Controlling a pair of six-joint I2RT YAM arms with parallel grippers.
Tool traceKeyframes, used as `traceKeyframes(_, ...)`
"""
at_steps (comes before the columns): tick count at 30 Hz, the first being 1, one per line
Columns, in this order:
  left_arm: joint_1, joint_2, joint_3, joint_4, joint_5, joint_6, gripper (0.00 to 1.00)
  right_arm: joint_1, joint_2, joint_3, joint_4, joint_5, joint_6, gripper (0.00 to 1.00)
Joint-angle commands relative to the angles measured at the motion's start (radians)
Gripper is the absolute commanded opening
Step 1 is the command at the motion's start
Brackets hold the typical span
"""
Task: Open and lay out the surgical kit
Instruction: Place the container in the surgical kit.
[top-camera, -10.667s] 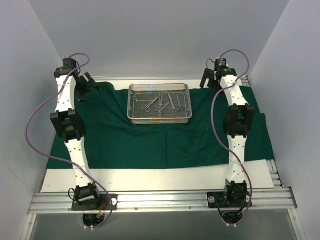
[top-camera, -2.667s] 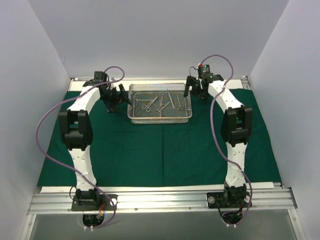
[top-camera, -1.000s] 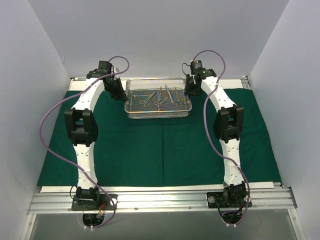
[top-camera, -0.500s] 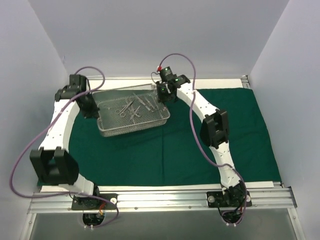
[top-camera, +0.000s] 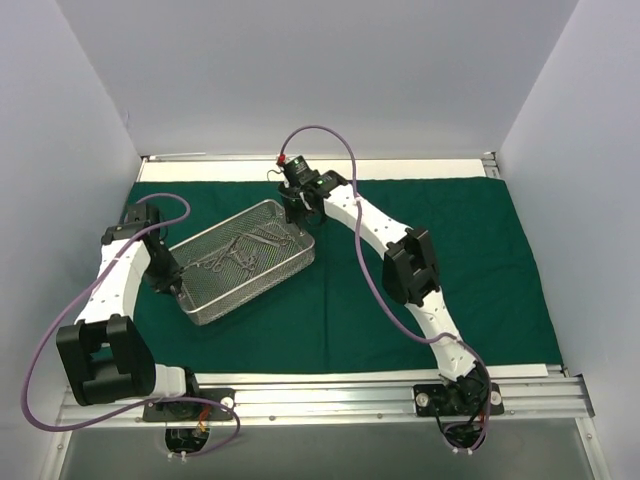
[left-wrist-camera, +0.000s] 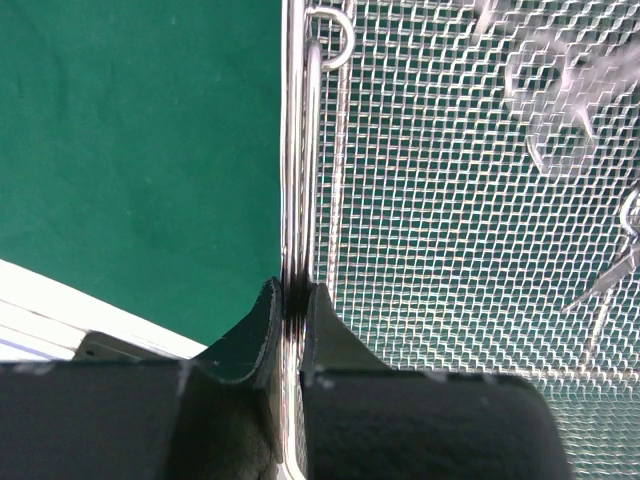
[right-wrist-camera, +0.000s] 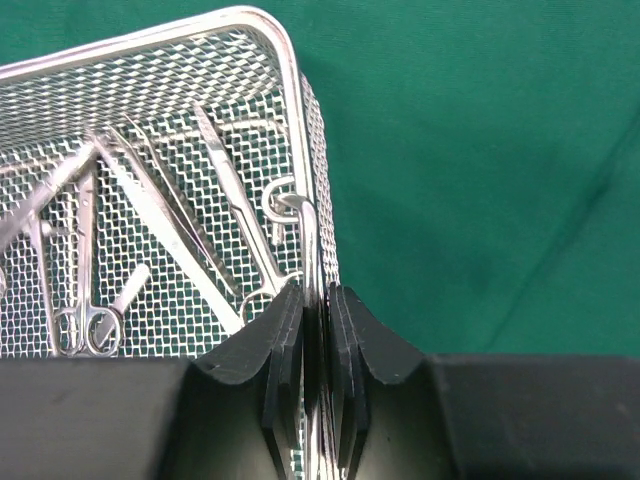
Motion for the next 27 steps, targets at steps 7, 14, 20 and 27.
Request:
traceKeyframes(7, 0.005, -0.004, -0.053, 0.106, 0.130, -0.131, 0.29, 0.059, -0.072, -0.130, 0.134, -0.108, 0.044, 0.00)
traceKeyframes(14, 0.008, -0.093, -0.010, 0.035, 0.101, -0.095, 0.89, 0.034, -0.115, -0.138, 0.085, -0.097, 0.049, 0.77)
traceKeyframes(20, -0.050, -0.068, 0.156, 0.035, -0.003, -0.003, 0.79, 0.014, -0.176, -0.049, -0.102, 0.052, 0.020, 0.86)
traceKeyframes(27, -0.166, 0.152, 0.254, 0.086, 0.049, -0.038, 0.56, -0.036, -0.413, -0.282, -0.153, 0.090, 0.001, 0.85)
